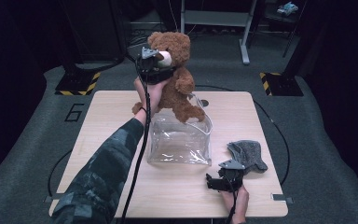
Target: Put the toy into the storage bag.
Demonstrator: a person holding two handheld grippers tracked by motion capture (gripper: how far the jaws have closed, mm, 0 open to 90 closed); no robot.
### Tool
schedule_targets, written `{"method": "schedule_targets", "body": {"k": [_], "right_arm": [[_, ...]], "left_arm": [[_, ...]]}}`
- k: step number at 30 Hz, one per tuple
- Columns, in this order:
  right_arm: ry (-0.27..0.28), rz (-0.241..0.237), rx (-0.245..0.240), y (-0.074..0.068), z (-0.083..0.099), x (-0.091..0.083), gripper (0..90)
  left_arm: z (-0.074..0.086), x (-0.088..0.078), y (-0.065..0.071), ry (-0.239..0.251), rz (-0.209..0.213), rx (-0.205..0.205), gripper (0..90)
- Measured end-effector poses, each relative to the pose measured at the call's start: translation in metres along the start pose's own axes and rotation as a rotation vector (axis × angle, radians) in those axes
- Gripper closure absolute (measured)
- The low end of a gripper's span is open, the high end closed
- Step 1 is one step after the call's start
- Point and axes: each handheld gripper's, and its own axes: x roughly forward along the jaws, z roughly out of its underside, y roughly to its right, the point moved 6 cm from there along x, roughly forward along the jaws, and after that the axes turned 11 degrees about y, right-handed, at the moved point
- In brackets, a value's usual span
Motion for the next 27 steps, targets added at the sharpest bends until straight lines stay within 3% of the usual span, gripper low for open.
{"method": "schedule_targets", "body": {"k": [10, 17, 22, 27], "right_arm": [[-0.001, 0.001, 0.0, 0.0, 0.0, 0.0, 6.7], [-0.001, 0.002, 0.0, 0.0, 0.0, 0.0, 6.7], [-0.001, 0.001, -0.001, 0.0, 0.0, 0.0, 6.7], [-0.001, 0.002, 0.0, 0.0, 0.0, 0.0, 6.6]], "left_arm": [[0.029, -0.008, 0.014, -0.069, 0.02, 0.036, 45.7], [0.049, -0.014, 0.018, -0.121, 0.025, 0.021, 44.3], [0.063, -0.019, 0.022, -0.191, 0.043, 0.039, 42.6], [0.074, -0.025, 0.021, -0.281, 0.06, 0.027, 39.1]]}}
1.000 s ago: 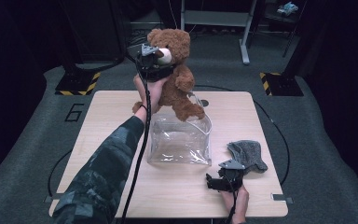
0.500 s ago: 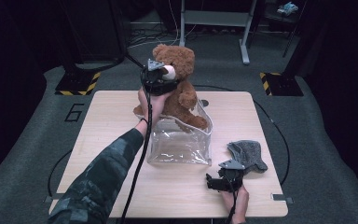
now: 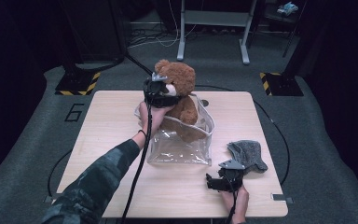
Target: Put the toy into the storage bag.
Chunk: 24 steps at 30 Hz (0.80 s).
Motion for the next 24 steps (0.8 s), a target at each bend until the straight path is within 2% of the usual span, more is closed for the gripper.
{"method": "schedule_targets", "body": {"k": [7, 12, 13, 14, 16, 19, 24], "right_arm": [[0.0, 0.001, 0.0, 0.0, 0.0, 0.0, 6.6], [0.0, 0.001, -0.001, 0.0, 0.0, 0.0, 6.6], [0.0, 0.003, -0.002, 0.0, 0.0, 0.0, 6.6], [0.002, 0.005, -0.002, 0.0, 0.0, 0.0, 6.6], [0.002, 0.004, -0.002, 0.0, 0.0, 0.0, 6.6], [0.002, 0.005, -0.002, 0.0, 0.0, 0.0, 6.6], [0.003, 0.006, -0.002, 0.0, 0.0, 0.0, 6.6]], "left_arm": [[0.018, -0.006, -0.004, -0.115, 0.018, 0.022, 32.7], [0.027, -0.013, -0.003, -0.144, 0.036, 0.053, 23.6], [0.028, -0.017, -0.002, -0.133, 0.046, 0.057, 22.2], [0.028, -0.022, -0.001, -0.137, 0.053, 0.082, 20.6], [0.029, -0.028, -0.001, -0.14, 0.064, 0.088, 18.4], [0.033, -0.039, -0.005, -0.141, 0.069, 0.074, 15.8], [0.041, -0.06, -0.018, -0.115, 0.064, 0.051, 14.6]]}}
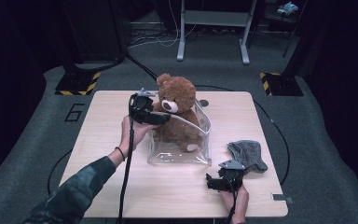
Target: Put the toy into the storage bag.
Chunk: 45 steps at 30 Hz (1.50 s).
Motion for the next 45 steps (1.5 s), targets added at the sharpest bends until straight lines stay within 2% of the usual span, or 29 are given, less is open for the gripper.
{"method": "schedule_targets", "body": {"k": [7, 12, 18, 23, 28, 30, 35, 40, 42, 45], "right_arm": [[-0.002, 0.001, 0.0, 0.0, 0.0, 0.0, 6.4], [-0.002, 0.001, 0.0, 0.0, 0.0, 0.0, 6.4], [0.001, 0.003, 0.0, 0.0, 0.0, 0.0, 6.3], [-0.002, 0.001, 0.0, 0.0, 0.0, 0.0, 6.3], [0.002, 0.003, 0.0, 0.0, 0.0, 0.0, 6.4], [0.002, 0.003, 0.0, 0.0, 0.0, 0.0, 6.4], [-0.001, 0.001, 0.0, 0.0, 0.0, 0.0, 6.4], [-0.002, 0.001, -0.001, 0.0, 0.0, 0.0, 6.3], [-0.001, 0.001, 0.0, 0.0, 0.0, 0.0, 6.3], [-0.001, 0.001, -0.001, 0.0, 0.0, 0.0, 6.3]], "left_arm": [[0.014, -0.035, -0.012, 0.039, -0.012, -0.001, 13.9], [0.028, -0.057, -0.025, 0.039, -0.025, 0.001, 13.0], [0.054, -0.08, -0.041, 0.043, -0.063, -0.009, 12.3], [0.083, -0.095, -0.055, 0.036, -0.096, -0.033, 11.9], [0.118, -0.105, -0.067, 0.009, -0.131, -0.05, 11.9], [0.136, -0.107, -0.073, -0.005, -0.147, -0.07, 11.9], [0.172, -0.11, -0.081, -0.047, -0.167, -0.092, 11.5], [0.209, -0.108, -0.087, -0.088, -0.204, -0.092, 10.4], [0.218, -0.107, -0.089, -0.09, -0.214, -0.095, 9.8], [0.231, -0.105, -0.093, -0.098, -0.243, -0.074, 8.9]]}}
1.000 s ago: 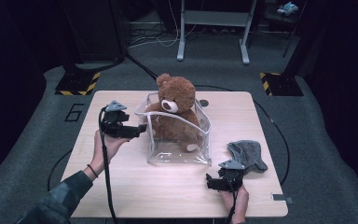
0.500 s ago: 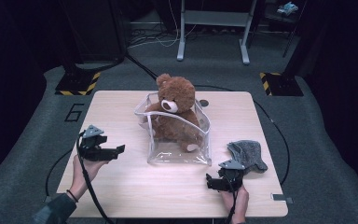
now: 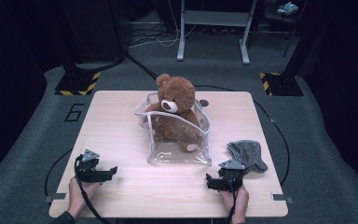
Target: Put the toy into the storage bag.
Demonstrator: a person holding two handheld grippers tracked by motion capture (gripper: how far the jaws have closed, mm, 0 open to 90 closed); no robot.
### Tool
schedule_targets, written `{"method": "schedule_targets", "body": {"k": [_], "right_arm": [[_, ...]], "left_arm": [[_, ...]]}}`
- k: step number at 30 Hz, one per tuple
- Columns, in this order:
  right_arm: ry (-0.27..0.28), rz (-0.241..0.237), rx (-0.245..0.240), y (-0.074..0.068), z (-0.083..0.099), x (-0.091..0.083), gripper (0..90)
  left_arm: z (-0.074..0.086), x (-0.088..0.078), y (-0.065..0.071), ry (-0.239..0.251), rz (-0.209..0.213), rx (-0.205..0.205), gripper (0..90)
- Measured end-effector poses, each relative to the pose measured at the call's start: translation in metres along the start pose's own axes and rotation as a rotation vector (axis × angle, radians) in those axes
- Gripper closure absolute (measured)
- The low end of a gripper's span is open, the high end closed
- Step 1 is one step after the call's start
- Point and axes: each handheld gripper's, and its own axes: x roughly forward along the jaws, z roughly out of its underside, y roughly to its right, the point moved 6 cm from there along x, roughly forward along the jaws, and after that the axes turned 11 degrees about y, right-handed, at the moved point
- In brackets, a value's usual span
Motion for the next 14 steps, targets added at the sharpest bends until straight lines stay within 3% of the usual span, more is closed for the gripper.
{"method": "schedule_targets", "body": {"k": [3, 4, 6, 7, 14], "right_arm": [[0.003, 0.005, 0.0, 0.0, 0.0, 0.001, 6.2], [0.003, 0.005, 0.0, 0.0, 0.0, 0.001, 6.2], [0.002, 0.005, 0.0, 0.0, 0.0, 0.001, 6.1], [0.003, 0.004, -0.001, 0.0, 0.0, 0.001, 6.1], [-0.001, -0.001, -0.009, 0.001, 0.0, 0.0, 6.0]], "left_arm": [[0.007, 0.003, -0.004, 0.009, -0.024, -0.007, 8.3], [0.009, 0.002, -0.006, 0.002, -0.032, 0.01, 8.3], [0.012, 0.004, -0.006, 0.021, -0.042, -0.006, 8.3], [0.014, 0.004, -0.007, 0.026, -0.048, 0.008, 8.3], [0.015, 0.002, -0.008, 0.037, -0.055, 0.005, 8.2]]}}
